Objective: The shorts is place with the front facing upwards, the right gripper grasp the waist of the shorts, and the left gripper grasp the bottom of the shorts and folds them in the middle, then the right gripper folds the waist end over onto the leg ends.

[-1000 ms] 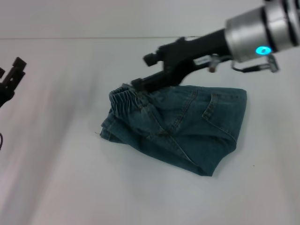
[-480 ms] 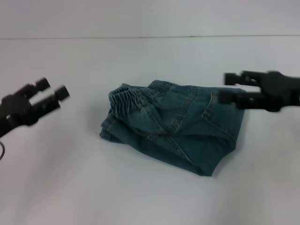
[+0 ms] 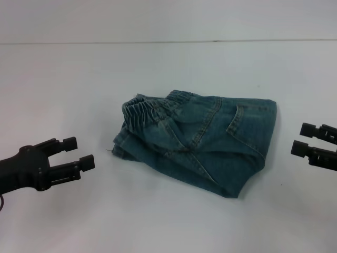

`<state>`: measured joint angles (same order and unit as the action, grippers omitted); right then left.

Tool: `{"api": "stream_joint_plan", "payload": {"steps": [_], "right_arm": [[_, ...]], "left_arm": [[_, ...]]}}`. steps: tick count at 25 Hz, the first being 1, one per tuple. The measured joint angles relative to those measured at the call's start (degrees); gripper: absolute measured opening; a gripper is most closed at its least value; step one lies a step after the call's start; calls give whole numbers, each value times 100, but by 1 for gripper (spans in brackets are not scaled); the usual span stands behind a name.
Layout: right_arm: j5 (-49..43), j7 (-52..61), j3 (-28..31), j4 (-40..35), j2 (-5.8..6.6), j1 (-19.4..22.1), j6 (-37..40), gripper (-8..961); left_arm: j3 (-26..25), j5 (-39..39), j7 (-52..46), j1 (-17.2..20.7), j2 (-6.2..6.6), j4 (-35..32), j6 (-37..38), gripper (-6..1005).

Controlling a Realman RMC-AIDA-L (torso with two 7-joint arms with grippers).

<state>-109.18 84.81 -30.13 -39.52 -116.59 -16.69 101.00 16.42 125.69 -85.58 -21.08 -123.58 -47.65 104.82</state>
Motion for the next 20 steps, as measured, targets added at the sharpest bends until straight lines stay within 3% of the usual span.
{"api": "stream_joint_plan", "payload": {"steps": [8,20], "right_arm": [[-556,-47,2,18,-34,-119,-79,857],[-604,-64,-22,24,-130,-227,-47,854]], "left_arm": [[211,52,-113,-22,4,-15,82,876],[616,61,-334,-139,-8,17,73,876]]}}
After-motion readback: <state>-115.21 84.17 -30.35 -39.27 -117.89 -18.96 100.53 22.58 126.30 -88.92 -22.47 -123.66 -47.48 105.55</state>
